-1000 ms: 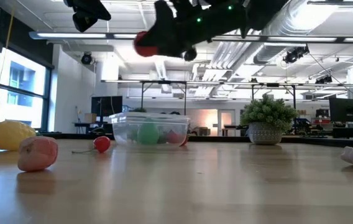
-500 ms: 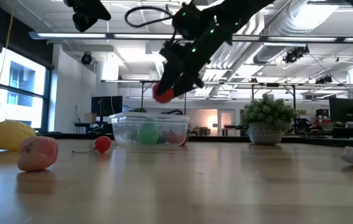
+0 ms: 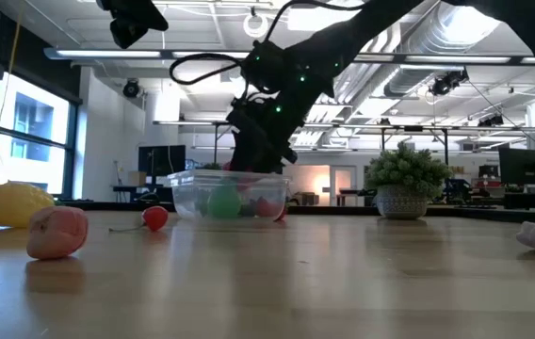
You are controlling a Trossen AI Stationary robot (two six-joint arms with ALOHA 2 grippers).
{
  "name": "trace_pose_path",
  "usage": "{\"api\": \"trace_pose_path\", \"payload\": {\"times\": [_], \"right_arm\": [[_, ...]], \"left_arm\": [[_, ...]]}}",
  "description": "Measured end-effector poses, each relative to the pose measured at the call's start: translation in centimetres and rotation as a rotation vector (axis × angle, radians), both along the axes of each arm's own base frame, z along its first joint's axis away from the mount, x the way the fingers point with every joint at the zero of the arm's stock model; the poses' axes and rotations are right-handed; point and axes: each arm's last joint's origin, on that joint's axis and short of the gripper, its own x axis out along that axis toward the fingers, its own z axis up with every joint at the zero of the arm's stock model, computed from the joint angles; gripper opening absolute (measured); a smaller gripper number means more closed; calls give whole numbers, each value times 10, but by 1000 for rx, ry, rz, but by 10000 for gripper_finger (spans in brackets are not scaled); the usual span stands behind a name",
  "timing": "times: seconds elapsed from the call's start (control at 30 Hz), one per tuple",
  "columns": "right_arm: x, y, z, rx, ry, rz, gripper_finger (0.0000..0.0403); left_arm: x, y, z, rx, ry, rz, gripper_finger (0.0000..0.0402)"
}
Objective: Pick and placing Produce into tupperware
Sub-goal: Put the red tomato into the transparent bin, then put the red cherry into the transparent bin
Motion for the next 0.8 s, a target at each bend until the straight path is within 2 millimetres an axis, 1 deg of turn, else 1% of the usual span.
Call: {"api": "trace_pose_path", "payload": {"times": [0.37,0.8], "right_arm": [[1,-4,2,29,-31,44,245],[0,-7,2,51,-45,51,293]], "left_arm": [[0,0,0,0,0,0,1],[0,0,0,0,0,0,1]]}}
